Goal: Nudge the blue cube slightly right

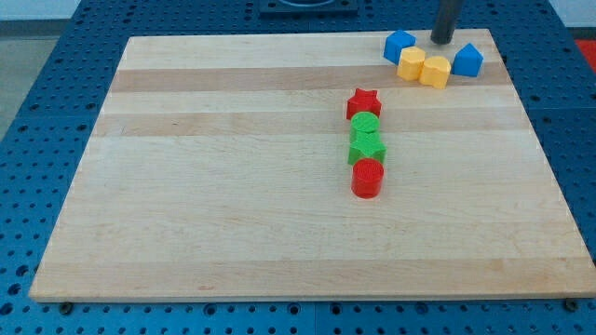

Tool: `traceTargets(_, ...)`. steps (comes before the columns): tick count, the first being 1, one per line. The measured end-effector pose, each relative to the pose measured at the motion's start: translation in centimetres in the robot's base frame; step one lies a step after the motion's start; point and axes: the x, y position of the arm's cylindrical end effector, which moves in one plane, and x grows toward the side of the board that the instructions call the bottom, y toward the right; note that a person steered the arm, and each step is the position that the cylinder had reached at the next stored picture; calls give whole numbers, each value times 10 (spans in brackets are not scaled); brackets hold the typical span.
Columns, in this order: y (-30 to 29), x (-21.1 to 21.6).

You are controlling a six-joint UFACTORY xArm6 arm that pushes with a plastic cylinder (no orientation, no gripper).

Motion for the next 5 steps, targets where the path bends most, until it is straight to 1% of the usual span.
traceTargets(1, -22, -7)
traceTargets(3, -95, -7)
traceTargets(4, -116, 4)
traceTargets(5, -133, 27)
